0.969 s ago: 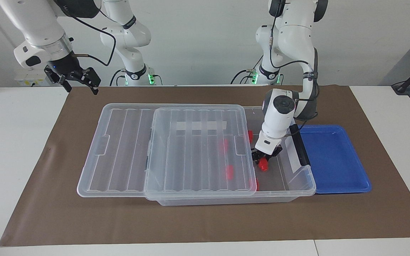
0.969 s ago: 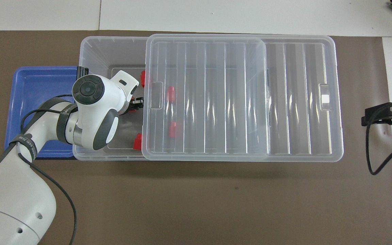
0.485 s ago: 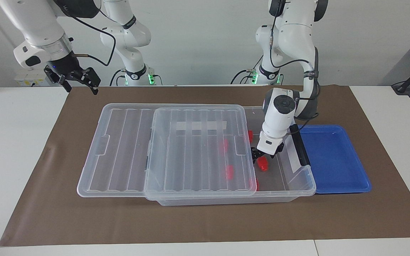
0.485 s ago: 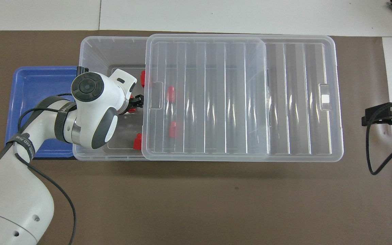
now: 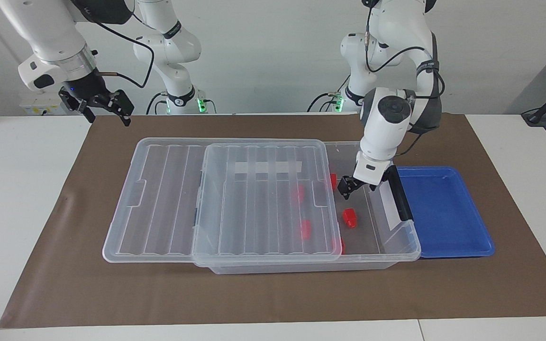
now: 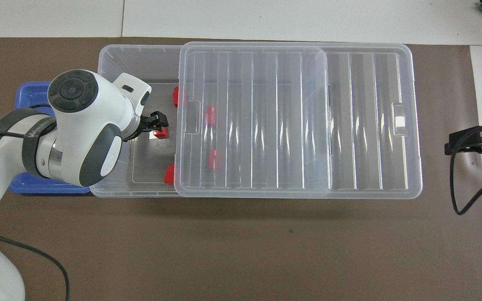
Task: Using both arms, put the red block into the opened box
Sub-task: 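Release the red block in the box and withdraw the left gripper, then grasp the clear lid and slide it back over the box with the right gripper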
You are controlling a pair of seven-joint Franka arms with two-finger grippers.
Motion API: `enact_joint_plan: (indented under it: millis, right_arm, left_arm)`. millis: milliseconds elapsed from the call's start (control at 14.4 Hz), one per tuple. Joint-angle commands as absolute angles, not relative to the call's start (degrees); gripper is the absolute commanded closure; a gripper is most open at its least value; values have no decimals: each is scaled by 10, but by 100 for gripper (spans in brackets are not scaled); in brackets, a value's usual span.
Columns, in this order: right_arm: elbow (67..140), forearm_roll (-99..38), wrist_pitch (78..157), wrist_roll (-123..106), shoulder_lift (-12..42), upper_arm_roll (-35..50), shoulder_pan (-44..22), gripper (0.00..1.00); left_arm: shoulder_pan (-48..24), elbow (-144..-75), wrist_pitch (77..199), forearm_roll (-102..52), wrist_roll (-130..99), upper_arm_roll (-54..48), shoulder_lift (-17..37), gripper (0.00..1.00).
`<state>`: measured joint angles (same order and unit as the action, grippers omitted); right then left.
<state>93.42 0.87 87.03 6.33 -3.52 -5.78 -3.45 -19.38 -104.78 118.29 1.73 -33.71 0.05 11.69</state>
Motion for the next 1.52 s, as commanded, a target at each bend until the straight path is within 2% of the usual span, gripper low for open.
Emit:
enact_joint_plan:
  millis: [0, 208, 277, 346, 415, 485, 692, 969, 1246, 1454]
  right_arm:
    - [939, 5, 865, 47, -40, -57, -28, 0]
    - [939, 5, 869, 38, -40, -57, -26, 0]
    - [940, 5, 873, 37, -40, -57, -19, 3]
    - [941, 5, 878, 26, -40, -57, -18, 26]
    - [942, 5, 892, 11, -40, -57, -15, 61]
    - [943, 5, 898, 1, -36, -57, -9, 100]
    - [970, 4, 974, -28, -27, -57, 6, 100]
    - [969, -3, 1083, -125, 40, -57, 32, 100]
    - [967, -39, 1154, -159, 104, -54, 33, 100]
    - [965, -66, 1172, -163, 126, -51, 26, 100]
  left_arm:
    - [-195, -1021, 1107, 31, -345, 6, 80, 0]
    - [-174, -990, 1049, 55, -332, 5, 41, 0]
    - [-164, -976, 1031, 57, -332, 5, 30, 0]
    - [-160, -969, 1018, 58, -330, 5, 21, 0]
    - [-159, -968, 1017, 58, -325, 6, 14, 0]
    - [-154, -963, 1016, 69, -323, 7, 12, 0]
    - [-93, -941, 1003, 91, -227, 7, 12, 0]
    - [-14, -941, 966, 58, -78, 11, 3, 0]
    - [-1, -947, 958, 26, -60, 8, -10, 0]
    - [-4, -949, 957, 26, -60, 8, -11, 0]
